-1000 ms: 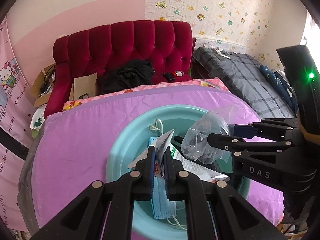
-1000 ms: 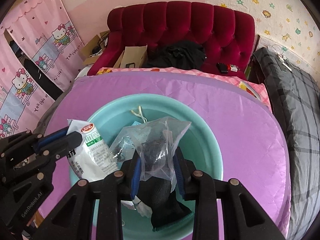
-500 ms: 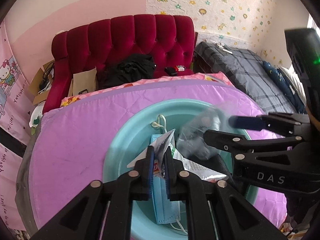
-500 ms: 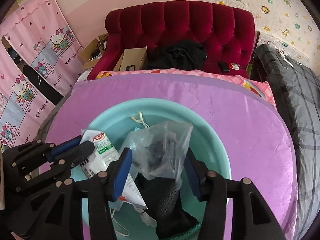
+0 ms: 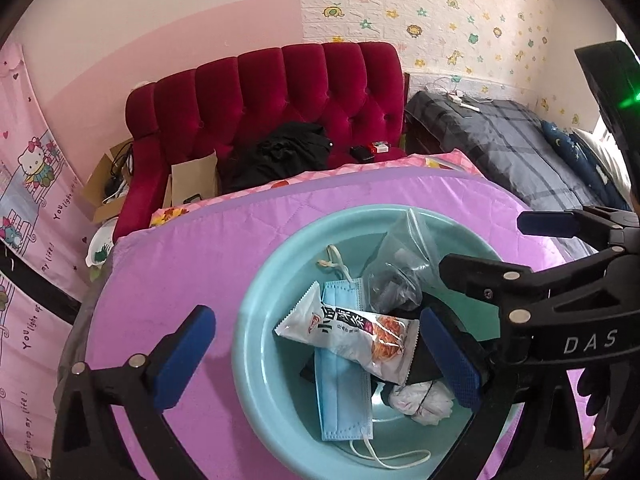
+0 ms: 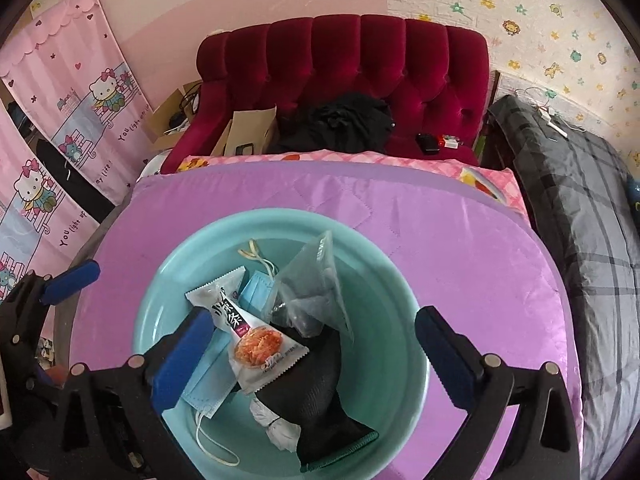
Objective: Organize soft objects
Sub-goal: 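Withdraw both tools from the basin back over the table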
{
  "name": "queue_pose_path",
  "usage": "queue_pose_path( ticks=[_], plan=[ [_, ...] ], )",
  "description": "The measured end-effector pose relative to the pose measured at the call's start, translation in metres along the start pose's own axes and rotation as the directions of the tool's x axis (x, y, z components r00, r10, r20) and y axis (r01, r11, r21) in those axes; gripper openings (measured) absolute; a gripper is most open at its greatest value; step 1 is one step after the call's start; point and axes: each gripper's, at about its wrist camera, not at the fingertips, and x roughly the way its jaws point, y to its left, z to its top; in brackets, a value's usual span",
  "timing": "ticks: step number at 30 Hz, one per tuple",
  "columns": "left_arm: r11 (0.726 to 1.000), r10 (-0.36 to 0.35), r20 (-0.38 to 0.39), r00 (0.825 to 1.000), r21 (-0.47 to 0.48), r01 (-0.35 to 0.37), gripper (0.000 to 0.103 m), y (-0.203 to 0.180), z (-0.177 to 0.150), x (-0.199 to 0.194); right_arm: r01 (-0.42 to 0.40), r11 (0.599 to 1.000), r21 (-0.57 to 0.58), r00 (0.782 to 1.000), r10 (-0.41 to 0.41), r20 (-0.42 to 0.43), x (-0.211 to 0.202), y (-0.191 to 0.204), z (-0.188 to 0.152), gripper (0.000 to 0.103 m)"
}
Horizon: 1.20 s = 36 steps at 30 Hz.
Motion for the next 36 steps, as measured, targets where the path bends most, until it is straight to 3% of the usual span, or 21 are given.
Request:
queue_pose_path(
  ticks=[15, 36],
  plan=[
    [1.000, 0.012, 0.020, 1.000, -0.008, -0.012, 0.103, -0.008, -0.023, -0.041, 0.007, 1.000, -0.009, 0.999, -0.007, 0.040, -0.045, 0.003, -0.025, 0.103],
    [0.999, 0.041, 0.068, 0.997, -0.021, -0.039, 0.103, -0.024, -0.084, -0.107, 0.025, 0.999, -0.035, 0.996, -0.022, 0.083, -0.109, 0.014, -0.097, 0.103]
  ],
)
